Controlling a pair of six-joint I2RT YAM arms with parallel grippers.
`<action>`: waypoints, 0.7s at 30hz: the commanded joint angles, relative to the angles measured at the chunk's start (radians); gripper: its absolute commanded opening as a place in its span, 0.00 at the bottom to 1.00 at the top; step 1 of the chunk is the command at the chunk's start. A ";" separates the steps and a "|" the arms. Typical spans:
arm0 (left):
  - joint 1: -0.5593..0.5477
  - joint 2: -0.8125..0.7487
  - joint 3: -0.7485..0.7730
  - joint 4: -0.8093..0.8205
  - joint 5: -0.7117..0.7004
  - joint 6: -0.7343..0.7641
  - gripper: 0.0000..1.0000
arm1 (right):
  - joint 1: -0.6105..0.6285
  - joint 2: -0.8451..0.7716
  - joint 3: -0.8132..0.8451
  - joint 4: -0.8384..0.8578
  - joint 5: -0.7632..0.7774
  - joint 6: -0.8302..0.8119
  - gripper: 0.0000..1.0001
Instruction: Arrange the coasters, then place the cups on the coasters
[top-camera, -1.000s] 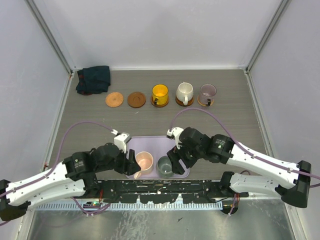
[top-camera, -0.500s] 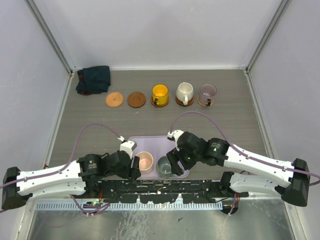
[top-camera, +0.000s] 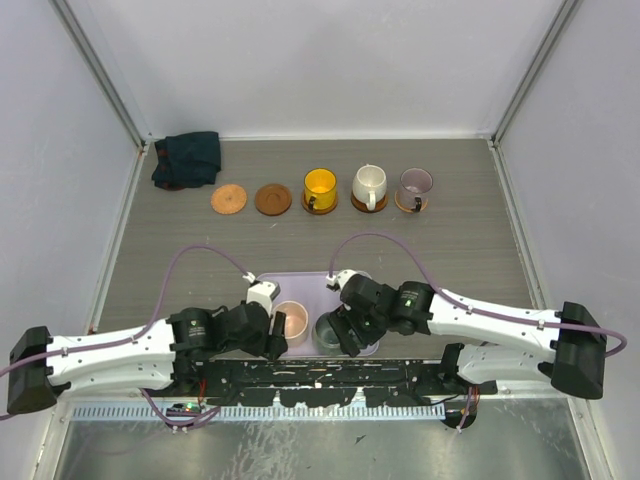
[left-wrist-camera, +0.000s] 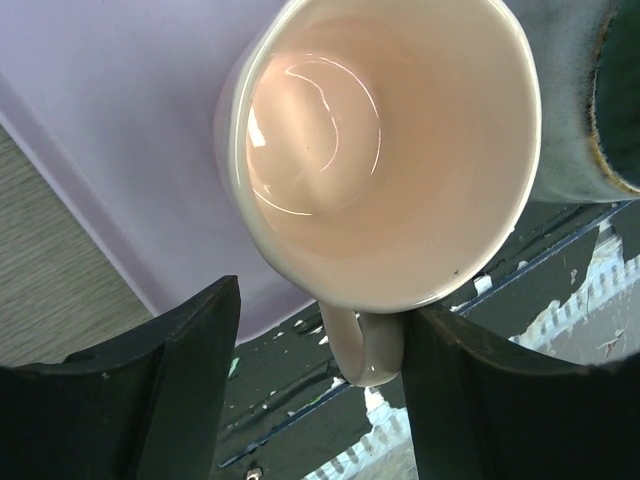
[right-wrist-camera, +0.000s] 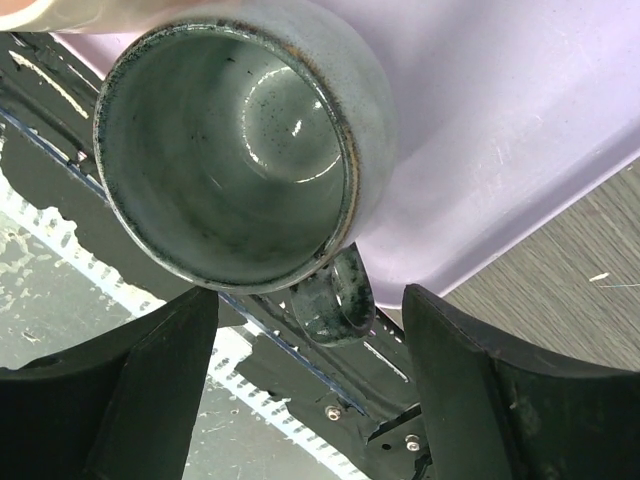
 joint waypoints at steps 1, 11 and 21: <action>-0.004 0.028 -0.007 0.094 -0.025 0.018 0.63 | 0.017 0.002 -0.005 0.063 0.026 0.028 0.78; -0.004 0.074 0.008 0.112 -0.067 0.031 0.58 | 0.035 0.032 -0.009 0.088 0.021 0.042 0.62; -0.004 0.068 0.020 0.123 -0.149 0.041 0.50 | 0.060 0.118 -0.002 0.119 0.032 0.062 0.36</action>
